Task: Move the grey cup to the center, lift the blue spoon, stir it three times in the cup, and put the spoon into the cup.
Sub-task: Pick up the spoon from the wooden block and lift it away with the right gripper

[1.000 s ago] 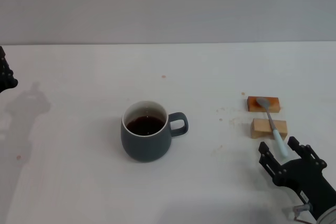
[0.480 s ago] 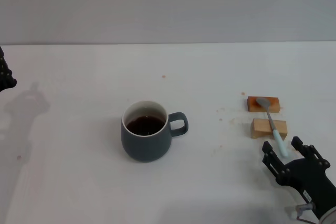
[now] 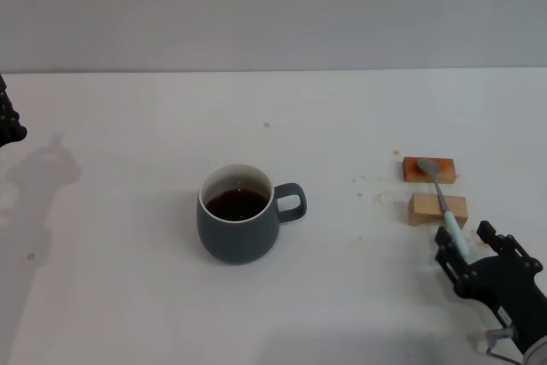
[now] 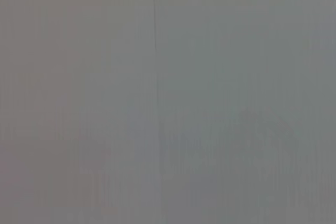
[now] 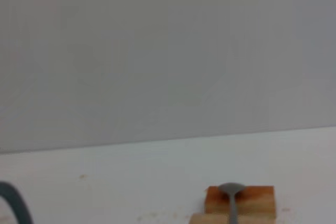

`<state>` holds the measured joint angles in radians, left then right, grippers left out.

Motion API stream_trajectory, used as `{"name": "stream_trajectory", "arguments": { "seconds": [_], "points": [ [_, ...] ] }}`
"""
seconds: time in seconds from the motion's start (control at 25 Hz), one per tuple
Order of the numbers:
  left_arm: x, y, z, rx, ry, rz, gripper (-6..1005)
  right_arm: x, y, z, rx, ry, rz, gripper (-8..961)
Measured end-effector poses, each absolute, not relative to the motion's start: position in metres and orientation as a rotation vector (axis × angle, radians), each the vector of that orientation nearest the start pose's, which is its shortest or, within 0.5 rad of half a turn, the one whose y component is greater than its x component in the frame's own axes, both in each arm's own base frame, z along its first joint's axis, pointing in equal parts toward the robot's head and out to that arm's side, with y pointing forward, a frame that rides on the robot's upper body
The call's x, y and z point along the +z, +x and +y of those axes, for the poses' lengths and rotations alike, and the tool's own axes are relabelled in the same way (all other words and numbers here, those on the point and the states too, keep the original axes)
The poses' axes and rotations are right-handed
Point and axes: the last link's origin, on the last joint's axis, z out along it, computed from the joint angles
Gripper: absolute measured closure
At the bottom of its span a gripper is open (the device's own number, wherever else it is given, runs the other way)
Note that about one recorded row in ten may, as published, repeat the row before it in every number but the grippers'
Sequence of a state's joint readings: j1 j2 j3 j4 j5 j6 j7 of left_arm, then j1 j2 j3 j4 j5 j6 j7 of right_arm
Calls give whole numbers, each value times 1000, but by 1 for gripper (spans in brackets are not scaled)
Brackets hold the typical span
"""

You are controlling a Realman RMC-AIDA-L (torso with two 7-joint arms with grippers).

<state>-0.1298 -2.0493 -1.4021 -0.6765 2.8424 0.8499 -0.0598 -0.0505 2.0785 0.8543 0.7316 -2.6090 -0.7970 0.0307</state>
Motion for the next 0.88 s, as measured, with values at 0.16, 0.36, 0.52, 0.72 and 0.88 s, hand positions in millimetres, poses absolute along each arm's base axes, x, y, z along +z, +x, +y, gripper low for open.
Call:
{"name": "stream_trajectory", "arguments": {
  "seconds": [0.16,0.36,0.52,0.72,0.88],
  "points": [
    [31,-336,319,-609,-1493,-527,1001,-84,318,223,638,-1742,818,402],
    [32,-334,319,-617,-1489,-522,1001,-83,318,222,648,-1736,812,501],
    [33,-334,320,-617,-1487,-521,1001,-83,316,223,651,-1740,808,580],
    [33,-333,321,-618,-1488,-520,1001,-88,311,226,632,-1808,777,786],
    [33,-333,321,-618,-1489,-521,1001,-87,302,228,640,-1867,705,846]
  ]
}}
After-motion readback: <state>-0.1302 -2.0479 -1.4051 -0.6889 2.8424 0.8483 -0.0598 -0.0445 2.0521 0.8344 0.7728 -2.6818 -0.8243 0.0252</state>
